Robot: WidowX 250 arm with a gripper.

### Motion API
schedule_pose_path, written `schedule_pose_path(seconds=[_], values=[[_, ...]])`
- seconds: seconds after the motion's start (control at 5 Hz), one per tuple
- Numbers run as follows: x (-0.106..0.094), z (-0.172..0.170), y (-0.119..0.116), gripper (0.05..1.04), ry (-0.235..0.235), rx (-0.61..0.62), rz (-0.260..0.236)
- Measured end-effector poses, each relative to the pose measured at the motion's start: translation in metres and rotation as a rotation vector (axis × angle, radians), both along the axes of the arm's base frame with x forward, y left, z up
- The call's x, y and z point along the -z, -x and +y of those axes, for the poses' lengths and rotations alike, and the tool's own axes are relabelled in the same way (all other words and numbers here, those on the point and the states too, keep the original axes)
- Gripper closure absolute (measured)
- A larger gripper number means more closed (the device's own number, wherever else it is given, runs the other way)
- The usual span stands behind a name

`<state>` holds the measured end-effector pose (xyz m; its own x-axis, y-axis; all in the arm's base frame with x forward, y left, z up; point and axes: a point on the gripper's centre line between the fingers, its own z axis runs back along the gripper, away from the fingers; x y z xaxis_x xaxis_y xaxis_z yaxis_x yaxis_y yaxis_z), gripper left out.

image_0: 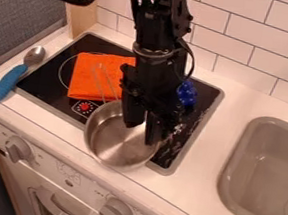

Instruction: Move the silver pot on the bottom part of the right burner

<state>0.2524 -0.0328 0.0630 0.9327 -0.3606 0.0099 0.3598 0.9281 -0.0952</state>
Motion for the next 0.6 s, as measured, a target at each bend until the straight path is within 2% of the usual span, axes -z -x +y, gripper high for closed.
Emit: schedule_pose_path(seconds=[0.2,0.4,0.6], values=[[-0.006,0.015,0.001,0.077,-0.101,-0.129,-0.085],[-0.02,0.029,0.003,0.077,-0.171,-0.245,-0.173],[-0.025,0.045,0.004,0.083,-0.166,-0.337,-0.2]])
